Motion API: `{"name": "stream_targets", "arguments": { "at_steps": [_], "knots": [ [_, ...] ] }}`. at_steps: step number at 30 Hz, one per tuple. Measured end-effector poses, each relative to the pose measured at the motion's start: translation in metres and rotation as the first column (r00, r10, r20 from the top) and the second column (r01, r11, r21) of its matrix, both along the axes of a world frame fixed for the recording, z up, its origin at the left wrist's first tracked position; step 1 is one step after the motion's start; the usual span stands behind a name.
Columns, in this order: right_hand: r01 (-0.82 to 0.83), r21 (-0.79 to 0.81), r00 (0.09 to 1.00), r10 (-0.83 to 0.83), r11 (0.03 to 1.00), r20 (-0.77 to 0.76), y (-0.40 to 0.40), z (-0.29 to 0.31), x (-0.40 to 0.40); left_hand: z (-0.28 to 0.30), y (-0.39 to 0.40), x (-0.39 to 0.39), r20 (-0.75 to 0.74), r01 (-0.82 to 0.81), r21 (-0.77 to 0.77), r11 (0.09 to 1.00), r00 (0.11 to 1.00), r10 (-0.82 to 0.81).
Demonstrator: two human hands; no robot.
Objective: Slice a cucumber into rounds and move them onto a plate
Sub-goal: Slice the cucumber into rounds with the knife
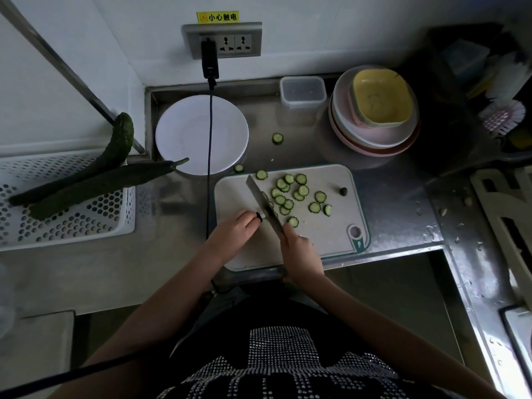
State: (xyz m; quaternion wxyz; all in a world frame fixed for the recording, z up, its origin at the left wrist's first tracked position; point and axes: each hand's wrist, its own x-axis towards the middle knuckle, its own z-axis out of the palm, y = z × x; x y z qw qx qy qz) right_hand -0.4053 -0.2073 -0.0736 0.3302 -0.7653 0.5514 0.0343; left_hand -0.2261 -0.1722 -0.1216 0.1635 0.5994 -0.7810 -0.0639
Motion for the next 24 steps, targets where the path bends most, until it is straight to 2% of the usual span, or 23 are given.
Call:
{"name": "stream_targets", "arguments": {
  "at_steps": [4,12,24],
  "knots": [
    [0.007,-0.020,0.998,-0.006,1.000,0.057,0.002,0.007,0.002,-0.001,0.001,-0.002,-0.024,-0.015,0.002,1.000,1.000,0.015],
    [-0.048,-0.009,0.999,0.048,0.999,-0.004,0.007,0.006,0.006,0.003,0.001,-0.002,-0.006,-0.015,0.014,1.000,1.000,0.015],
    [-0.047,-0.026,0.999,0.047,0.999,-0.001,0.006,-0.003,0.007,-0.011,-0.001,0.003,-0.008,0.027,0.059,0.998,1.000,-0.026]
  ]
}}
